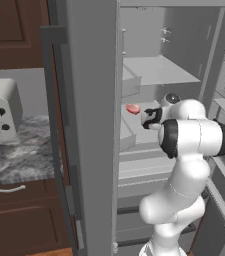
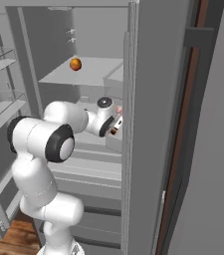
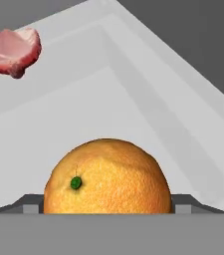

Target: Pick the peach and orange from the fridge and place them on the plate next to the blender to make a fruit smoothie.

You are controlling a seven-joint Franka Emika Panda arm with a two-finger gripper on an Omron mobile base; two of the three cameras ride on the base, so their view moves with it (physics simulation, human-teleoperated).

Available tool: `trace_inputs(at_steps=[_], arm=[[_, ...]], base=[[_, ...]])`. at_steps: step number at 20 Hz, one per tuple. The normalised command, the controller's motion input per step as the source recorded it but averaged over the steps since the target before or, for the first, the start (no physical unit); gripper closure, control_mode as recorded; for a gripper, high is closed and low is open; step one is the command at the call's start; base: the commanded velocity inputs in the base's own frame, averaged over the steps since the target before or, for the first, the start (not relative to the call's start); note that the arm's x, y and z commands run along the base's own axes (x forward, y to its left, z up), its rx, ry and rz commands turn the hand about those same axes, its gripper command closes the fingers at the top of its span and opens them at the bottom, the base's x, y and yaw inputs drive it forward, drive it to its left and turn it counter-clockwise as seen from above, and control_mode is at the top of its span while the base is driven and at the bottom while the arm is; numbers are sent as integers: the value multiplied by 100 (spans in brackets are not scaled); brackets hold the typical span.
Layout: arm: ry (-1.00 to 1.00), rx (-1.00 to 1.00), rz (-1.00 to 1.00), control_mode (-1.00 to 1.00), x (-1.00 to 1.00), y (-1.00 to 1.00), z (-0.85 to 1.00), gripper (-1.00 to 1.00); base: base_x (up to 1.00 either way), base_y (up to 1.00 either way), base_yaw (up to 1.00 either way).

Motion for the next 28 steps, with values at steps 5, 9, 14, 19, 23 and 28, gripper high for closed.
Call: trace_inputs(at_steps=[5, 9, 14, 19, 23, 28], arm=[[-42, 0, 3, -100, -100, 3, 61, 100], [-25, 0, 0, -100, -100, 25, 99, 100], [-3, -1, 2, -100, -100, 34, 100, 100], [8, -1, 2, -100, -100, 24, 100, 100], [24, -1, 2, -100, -100, 15, 100, 100], [24, -1, 10, -100, -100, 24, 100, 100]], base=[[0, 0, 0], [0, 0, 0], [0, 0, 0], [0, 0, 0], [0, 0, 0], [0, 0, 0]])
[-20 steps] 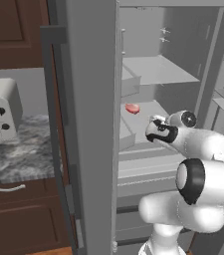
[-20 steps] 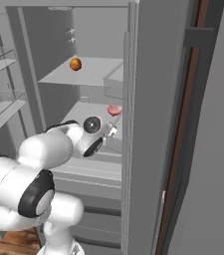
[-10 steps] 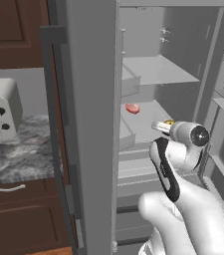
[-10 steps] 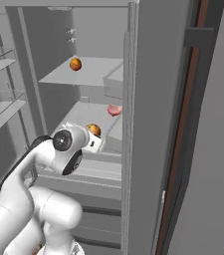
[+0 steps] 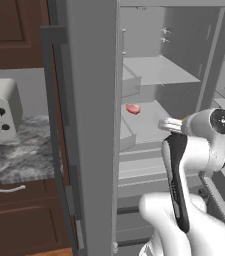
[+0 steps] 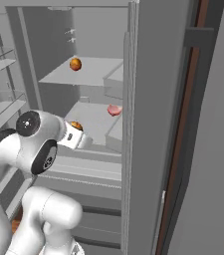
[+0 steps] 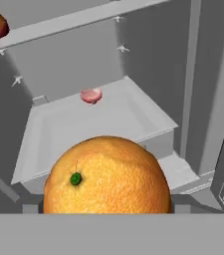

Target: Pick the peach and orange from the fridge and place them on the plate next to the blender to make a fruit smoothie.

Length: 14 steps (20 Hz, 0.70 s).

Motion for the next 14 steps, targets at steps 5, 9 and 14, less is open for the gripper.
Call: trace_inputs(at_steps=[5, 9, 14], arm=[[7, 0, 22, -100, -100, 31, 93, 100], [-20, -4, 9, -100, -59, 15, 10, 100], [-3, 0, 0, -100, -1, 0, -1, 100]], base=[[0, 0, 0], [0, 0, 0], [0, 0, 0]])
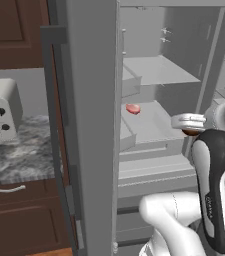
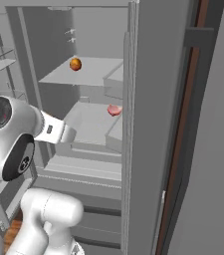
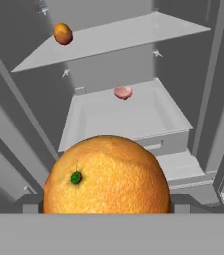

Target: Pick the peach and orange from the fridge and place them on the plate next to the blender to make a fruit smoothie.

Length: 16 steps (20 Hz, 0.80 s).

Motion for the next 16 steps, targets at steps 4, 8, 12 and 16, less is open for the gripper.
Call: trace_inputs(at_steps=[4, 8, 12, 16], arm=[[3, 0, 0, -100, -45, 0, 0, 100], [0, 0, 0, -100, -8, 0, 0, 100], [0, 0, 0, 100, 0, 0, 0, 100], [0, 0, 0, 100, 0, 0, 0, 100]], base=[[0, 0, 0], [0, 0, 0], [-96, 0, 4], [-100, 1, 17]])
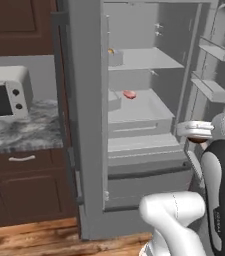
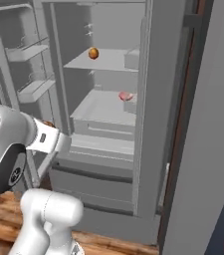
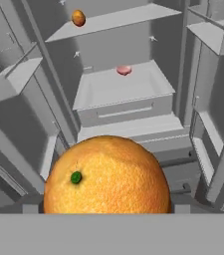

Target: Pick the peach and orange from the fridge and place them on the plate next to the blender to make a fruit smoothie.

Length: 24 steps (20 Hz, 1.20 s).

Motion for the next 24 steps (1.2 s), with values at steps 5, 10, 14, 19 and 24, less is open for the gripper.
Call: trace_inputs(at_steps=[5, 10, 14, 19, 24], arm=[[0, 0, 0, 100, 0, 0, 0, 100], [0, 0, 0, 100, 0, 0, 0, 100], [0, 0, 0, 100, 0, 0, 0, 100], [0, 0, 0, 100, 0, 0, 0, 100], [0, 0, 0, 100, 0, 0, 0, 100]], base=[[-100, 0, 35], [-80, 4, 83], [-21, 0, 100], [-5, 0, 100], [0, 0, 100]])
